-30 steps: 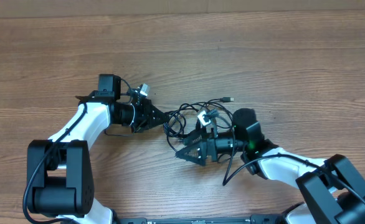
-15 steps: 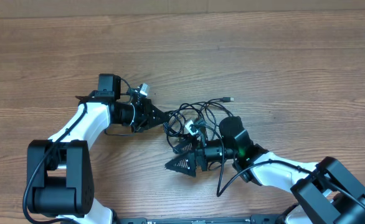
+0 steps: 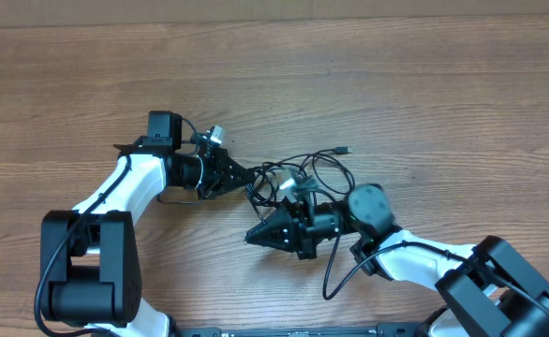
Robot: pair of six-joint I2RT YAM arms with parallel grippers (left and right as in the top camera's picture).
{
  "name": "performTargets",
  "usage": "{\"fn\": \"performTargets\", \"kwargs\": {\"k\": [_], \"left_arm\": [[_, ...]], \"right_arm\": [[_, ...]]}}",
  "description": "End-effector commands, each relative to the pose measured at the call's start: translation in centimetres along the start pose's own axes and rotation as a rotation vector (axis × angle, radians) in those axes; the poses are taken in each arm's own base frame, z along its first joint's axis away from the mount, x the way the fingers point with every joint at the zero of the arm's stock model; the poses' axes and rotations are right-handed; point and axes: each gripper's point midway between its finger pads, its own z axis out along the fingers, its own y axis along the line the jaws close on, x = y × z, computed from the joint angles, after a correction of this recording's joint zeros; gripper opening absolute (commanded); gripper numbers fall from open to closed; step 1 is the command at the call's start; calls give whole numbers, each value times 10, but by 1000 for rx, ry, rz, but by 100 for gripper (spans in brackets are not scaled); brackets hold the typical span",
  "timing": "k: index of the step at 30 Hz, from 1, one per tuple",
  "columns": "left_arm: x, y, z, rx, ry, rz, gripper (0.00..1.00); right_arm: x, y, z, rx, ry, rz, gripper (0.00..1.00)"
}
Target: Untangle cables
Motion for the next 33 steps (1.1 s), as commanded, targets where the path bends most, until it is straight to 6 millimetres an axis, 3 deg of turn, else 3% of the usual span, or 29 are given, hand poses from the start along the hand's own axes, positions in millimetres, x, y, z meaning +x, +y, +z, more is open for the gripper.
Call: {"fn": "performTargets", "kwargs": {"k": [1, 5, 9, 14, 18, 22, 27, 31, 33], "left_arm": [[1, -13, -4, 17, -6, 28, 4], [2, -12, -4, 15, -2, 21, 4], [2, -12, -4, 15, -2, 22, 4], [2, -12, -4, 15, -2, 22, 4], [2, -12, -4, 15, -2, 28, 4], [2, -12, -4, 15, -2, 29, 4], [3, -12, -4, 14, -1, 44, 4], [2, -12, -4, 15, -1, 45, 4], [2, -12, -4, 15, -2, 44, 4]], "right_arm": [[-20, 39, -3, -126, -35, -36, 4], [-48, 30, -20, -62, -128, -73, 4], [-65, 0, -51, 58, -187, -44, 4], [-73, -46, -93, 230, -244, 68, 6], [-72, -91, -142, 420, -321, 206, 6], [-65, -129, -207, 630, -443, 350, 5], [-66, -139, -292, 805, -584, 368, 4], [-55, -137, -339, 880, -671, 445, 6], [-47, -134, -348, 881, -674, 480, 23]]}}
